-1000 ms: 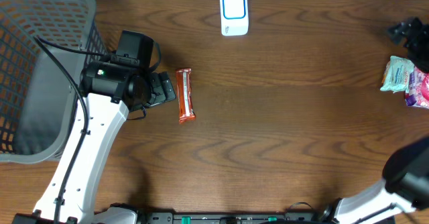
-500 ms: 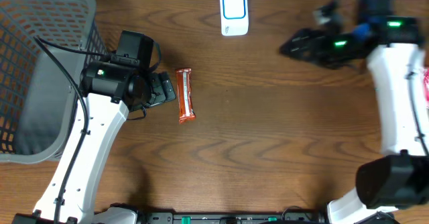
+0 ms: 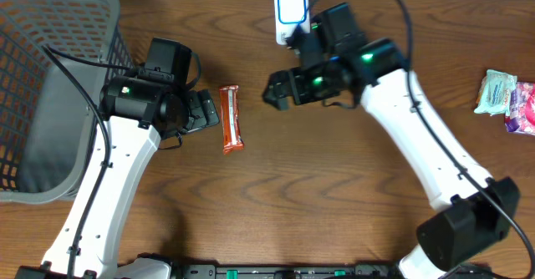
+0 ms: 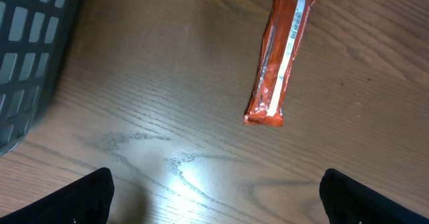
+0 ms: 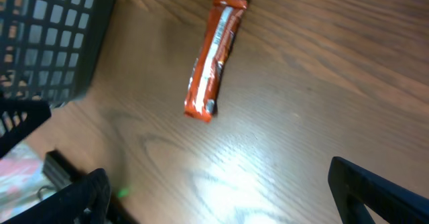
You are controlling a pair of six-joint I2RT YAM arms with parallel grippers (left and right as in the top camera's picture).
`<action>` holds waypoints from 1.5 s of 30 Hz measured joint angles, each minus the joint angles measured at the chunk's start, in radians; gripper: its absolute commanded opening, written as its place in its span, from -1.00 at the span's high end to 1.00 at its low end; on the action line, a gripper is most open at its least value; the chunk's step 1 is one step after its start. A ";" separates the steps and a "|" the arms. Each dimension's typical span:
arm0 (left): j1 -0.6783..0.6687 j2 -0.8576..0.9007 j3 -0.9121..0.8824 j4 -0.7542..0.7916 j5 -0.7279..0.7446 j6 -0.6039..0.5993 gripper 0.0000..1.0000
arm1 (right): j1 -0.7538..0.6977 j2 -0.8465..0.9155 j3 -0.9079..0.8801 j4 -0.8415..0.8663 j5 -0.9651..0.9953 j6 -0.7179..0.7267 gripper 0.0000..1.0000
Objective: Scan the item barcode
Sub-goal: 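Reach right gripper to the red chocolate bar and grasp it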
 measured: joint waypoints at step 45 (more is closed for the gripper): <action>0.000 0.000 0.000 0.000 0.000 0.000 -0.96 | 0.187 0.509 0.001 0.509 -0.007 0.460 0.32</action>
